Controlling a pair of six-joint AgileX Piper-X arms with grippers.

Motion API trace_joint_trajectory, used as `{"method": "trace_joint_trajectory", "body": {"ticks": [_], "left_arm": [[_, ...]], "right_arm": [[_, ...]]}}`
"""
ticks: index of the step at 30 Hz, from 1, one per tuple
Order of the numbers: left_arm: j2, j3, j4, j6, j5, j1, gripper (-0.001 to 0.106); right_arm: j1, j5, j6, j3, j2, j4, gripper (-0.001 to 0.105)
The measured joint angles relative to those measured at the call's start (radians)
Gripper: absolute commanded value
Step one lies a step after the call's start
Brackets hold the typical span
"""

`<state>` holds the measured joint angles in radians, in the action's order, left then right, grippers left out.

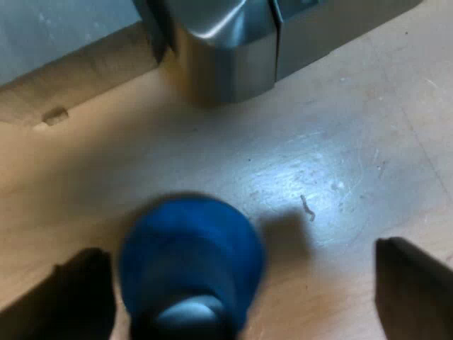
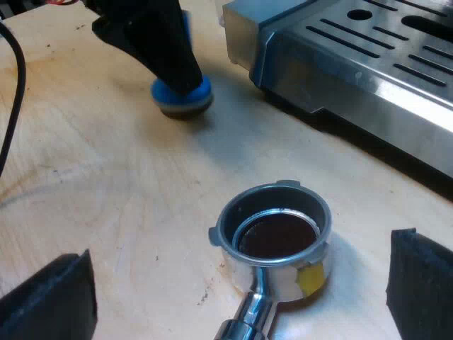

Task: Grind coffee beans and then tamp

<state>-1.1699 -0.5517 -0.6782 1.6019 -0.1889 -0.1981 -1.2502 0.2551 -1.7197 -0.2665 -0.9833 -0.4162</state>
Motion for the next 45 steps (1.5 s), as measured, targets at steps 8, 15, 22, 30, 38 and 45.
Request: {"method": "trace_joint_trajectory", "body": {"ticks": [8, 15, 22, 30, 38, 45], "left_arm": [[0.000, -0.027, -0.043, 0.000, 0.000, 0.000, 0.079], [0.083, -0.094, -0.152, 0.000, -0.001, 0.000, 0.079], [0.298, -0.094, -0.202, 0.023, -0.004, 0.000, 0.079], [0.523, -0.097, -0.210, 0.071, -0.034, 0.000, 0.079], [0.716, -0.106, -0.211, 0.071, -0.035, 0.000, 0.079], [0.764, -0.180, -0.217, 0.072, -0.035, 0.000, 0.079]], "right_arm": [[0.000, 0.000, 0.000, 0.000, 0.000, 0.000, 0.084], [0.000, -0.004, 0.000, 0.000, 0.005, 0.000, 0.084], [0.000, -0.017, 0.027, -0.015, 0.087, 0.025, 0.084], [0.000, -0.029, 0.040, -0.163, 0.172, 0.389, 0.084], [0.006, -0.025, 0.100, -0.373, 0.188, 0.770, 0.084], [0.152, -0.031, 0.134, -0.542, 0.188, 1.003, 0.084]]}}
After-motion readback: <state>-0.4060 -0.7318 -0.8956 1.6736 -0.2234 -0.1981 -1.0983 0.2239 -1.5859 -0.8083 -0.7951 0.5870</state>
